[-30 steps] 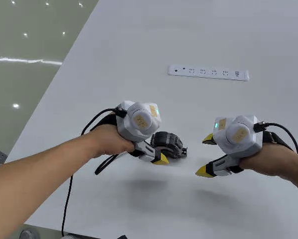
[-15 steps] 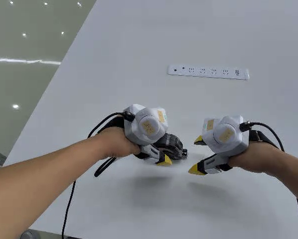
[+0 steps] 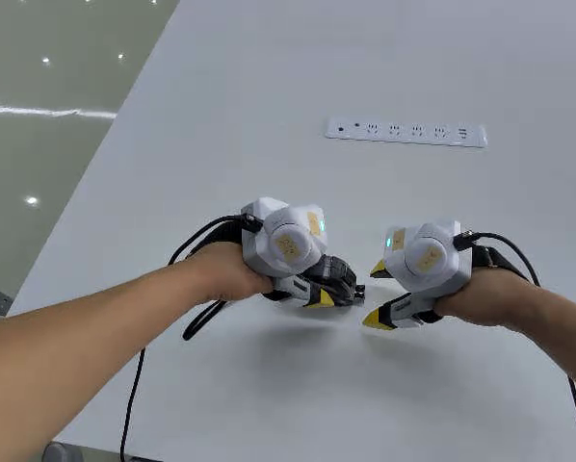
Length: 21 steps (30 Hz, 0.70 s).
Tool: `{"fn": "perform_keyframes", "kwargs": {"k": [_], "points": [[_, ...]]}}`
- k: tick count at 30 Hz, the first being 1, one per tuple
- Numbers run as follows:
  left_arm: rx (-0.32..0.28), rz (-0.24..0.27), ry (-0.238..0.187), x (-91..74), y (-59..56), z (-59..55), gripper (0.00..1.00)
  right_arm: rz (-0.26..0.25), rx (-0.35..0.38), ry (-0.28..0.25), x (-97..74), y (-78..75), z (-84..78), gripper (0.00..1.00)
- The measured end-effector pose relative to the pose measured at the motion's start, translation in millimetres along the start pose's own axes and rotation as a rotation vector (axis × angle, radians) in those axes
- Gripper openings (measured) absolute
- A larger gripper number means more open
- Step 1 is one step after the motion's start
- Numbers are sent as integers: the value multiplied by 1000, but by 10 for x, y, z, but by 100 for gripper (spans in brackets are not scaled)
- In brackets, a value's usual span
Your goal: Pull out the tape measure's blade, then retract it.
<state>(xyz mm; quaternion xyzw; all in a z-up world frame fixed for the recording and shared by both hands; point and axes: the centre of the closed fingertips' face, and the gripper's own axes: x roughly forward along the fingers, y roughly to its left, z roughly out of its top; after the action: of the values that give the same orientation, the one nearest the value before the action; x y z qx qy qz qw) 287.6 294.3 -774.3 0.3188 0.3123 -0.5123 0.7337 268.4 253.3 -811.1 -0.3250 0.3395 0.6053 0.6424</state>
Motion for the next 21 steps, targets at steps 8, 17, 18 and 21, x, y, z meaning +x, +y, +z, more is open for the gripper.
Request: {"fn": "perform_keyframes", "kwargs": {"k": [8,17,18,21], "points": [[15,-1,0,18,4,-4,43,12,-16,7,61,-18,-33,35],[34,-8,7,33,-4,4,40,22,-29,-1,99,-14,-10,31],[39,-8,9,36,-4,4,40,23,-29,-1,104,-14,-8,31],[45,-14,11,46,-10,11,39,22,-38,-2,124,-23,0,30]]}}
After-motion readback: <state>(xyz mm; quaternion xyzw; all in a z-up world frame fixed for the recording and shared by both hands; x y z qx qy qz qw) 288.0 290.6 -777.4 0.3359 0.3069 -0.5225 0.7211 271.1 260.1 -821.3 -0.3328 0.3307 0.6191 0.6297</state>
